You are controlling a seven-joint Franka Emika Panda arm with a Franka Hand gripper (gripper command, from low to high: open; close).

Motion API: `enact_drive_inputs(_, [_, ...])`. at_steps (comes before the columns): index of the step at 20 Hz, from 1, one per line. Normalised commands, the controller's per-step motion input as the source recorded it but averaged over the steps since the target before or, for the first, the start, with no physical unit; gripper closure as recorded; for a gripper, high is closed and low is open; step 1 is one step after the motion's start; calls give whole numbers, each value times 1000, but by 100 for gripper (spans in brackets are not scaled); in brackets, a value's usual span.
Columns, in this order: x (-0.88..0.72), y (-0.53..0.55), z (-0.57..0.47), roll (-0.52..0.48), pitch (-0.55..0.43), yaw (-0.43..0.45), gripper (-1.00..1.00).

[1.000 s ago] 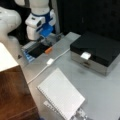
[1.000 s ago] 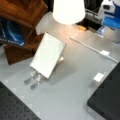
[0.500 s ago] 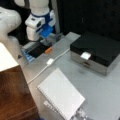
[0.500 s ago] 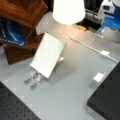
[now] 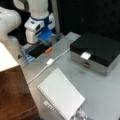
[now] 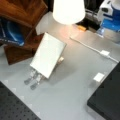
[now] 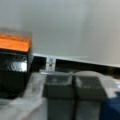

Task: Turn off the lamps. Pick up the book. Place the book on the shelf position.

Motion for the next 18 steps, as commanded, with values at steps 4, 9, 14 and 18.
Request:
enact_drive_inputs(4, [-201, 122, -383, -15, -249, -97, 100])
enact_drive_inputs(9, [-200, 176, -464, -1, -254, -90, 100])
enact_drive_inputs(14, [-261, 187, -538, 29, -288, -116, 100])
enact_drive_inputs(18, [-314, 101, -462, 80, -325, -114, 100])
